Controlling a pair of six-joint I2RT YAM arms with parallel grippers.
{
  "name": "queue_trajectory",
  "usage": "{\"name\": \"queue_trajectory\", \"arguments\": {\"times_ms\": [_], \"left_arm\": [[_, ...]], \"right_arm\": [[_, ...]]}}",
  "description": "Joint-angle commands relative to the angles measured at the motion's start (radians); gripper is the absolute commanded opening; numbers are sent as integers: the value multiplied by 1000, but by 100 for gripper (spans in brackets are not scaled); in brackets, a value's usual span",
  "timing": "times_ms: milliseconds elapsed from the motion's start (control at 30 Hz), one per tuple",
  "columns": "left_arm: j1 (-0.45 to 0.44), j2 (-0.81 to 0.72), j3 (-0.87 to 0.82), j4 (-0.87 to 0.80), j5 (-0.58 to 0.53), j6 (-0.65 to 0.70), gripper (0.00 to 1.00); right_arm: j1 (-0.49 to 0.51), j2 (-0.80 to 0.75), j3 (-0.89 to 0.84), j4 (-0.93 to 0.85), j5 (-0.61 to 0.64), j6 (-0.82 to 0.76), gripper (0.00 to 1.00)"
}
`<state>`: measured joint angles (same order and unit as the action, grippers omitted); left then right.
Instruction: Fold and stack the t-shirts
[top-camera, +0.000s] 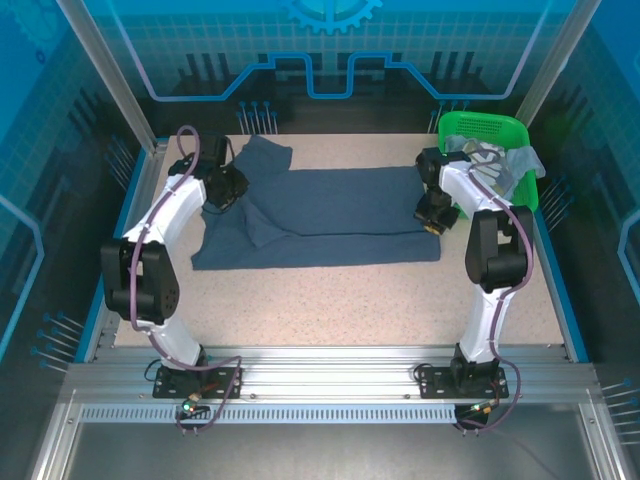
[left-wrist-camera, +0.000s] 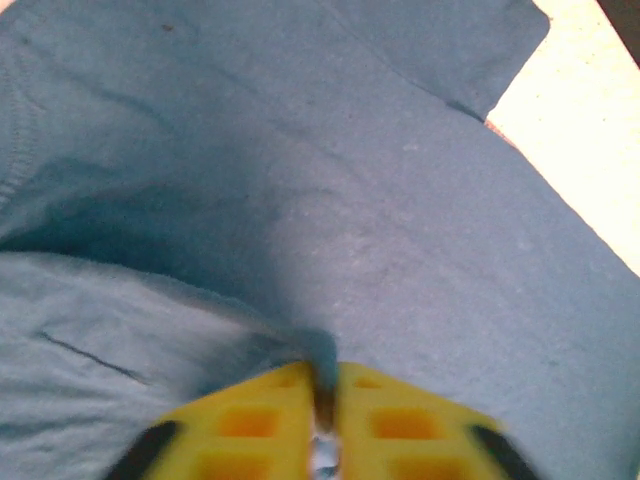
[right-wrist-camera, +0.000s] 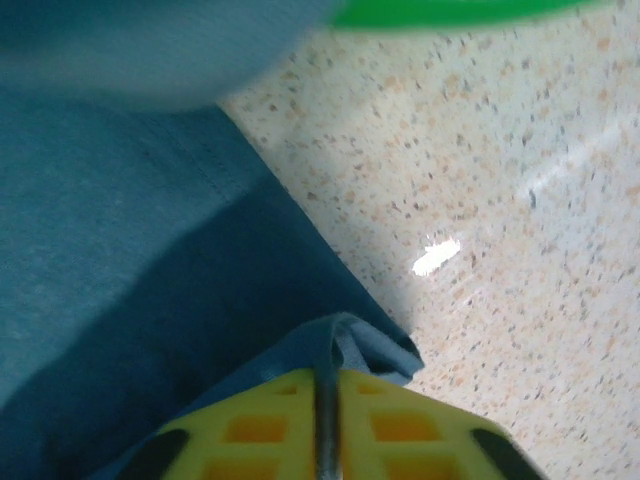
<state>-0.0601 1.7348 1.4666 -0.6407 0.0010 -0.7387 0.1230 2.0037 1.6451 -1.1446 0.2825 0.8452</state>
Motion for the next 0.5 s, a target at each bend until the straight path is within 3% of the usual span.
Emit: {"name": "queue_trajectory", "arguments": {"times_ms": [0, 67, 100, 167, 333, 467], "left_arm": [[20, -23, 39, 15, 59, 3, 39], [22, -66, 22, -4, 61, -11, 47], [22, -102, -5, -7, 59, -25, 52], [22, -166, -67, -19, 60, -47, 54], [22, -305, -282, -72, 125, -136, 40], [23, -329, -424, -64, 165, -190, 28]], "right_arm": [[-16, -25, 37, 12, 17, -36, 34], [-12, -60, 25, 8, 15, -48, 46], [-11, -88, 0, 13, 13, -51, 49], [-6, -149, -64, 30, -4, -48, 49], [41, -300, -282, 129, -92, -45, 32], [65, -318, -390, 221, -163, -56, 18]]}}
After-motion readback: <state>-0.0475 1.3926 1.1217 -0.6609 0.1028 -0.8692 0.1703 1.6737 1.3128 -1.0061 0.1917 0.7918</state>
